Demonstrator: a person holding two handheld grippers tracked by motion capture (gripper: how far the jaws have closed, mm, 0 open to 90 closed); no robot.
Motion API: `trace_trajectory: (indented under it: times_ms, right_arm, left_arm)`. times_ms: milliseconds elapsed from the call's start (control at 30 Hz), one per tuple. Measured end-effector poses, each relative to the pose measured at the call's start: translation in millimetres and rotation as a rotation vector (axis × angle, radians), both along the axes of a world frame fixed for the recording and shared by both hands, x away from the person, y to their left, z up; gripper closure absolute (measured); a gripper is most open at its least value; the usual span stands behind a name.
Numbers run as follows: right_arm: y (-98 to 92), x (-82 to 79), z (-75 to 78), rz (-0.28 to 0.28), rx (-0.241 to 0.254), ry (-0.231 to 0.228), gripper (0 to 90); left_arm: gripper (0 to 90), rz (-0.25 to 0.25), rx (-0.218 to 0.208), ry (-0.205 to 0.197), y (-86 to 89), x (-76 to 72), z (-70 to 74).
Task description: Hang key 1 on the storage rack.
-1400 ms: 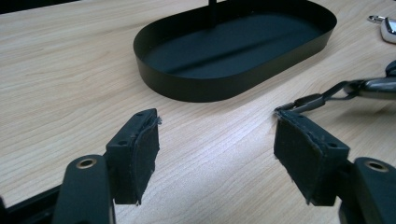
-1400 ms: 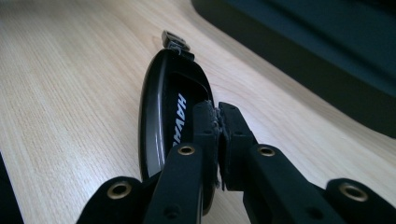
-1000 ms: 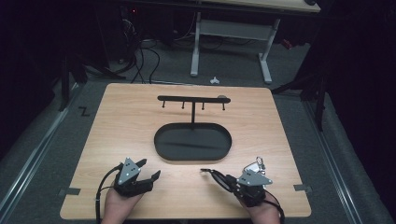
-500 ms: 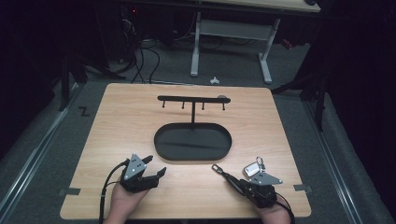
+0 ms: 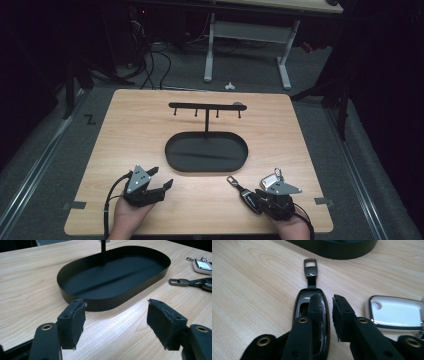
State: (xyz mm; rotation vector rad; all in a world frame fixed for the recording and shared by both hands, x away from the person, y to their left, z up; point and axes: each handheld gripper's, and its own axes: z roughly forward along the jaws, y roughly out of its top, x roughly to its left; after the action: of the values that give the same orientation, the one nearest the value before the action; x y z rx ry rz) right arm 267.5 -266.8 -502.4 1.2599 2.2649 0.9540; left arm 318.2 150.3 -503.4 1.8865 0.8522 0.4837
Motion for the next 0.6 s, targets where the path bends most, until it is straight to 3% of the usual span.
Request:
trace_trajectory:
  times_ms: [333, 400, 600]
  right_arm:
    - [6.0, 9.6, 3.4, -0.056, -0.032, 0.043, 74.4]
    - [7.2, 11.4, 5.6, -0.053, -0.043, 0.043, 74.5]
    - [6.2, 22.1, 17.2, -0.065, -0.037, 0.099, 72.2]
  left_arm:
    - [31.5, -0.001, -0.006, -0.005, 2.8, -2.3, 0.8]
    - [31.5, -0.005, 0.008, -0.009, 1.7, -1.7, 0.7]
    - [31.0, -0.011, 0.012, 0.000, -0.2, -2.6, -0.8]
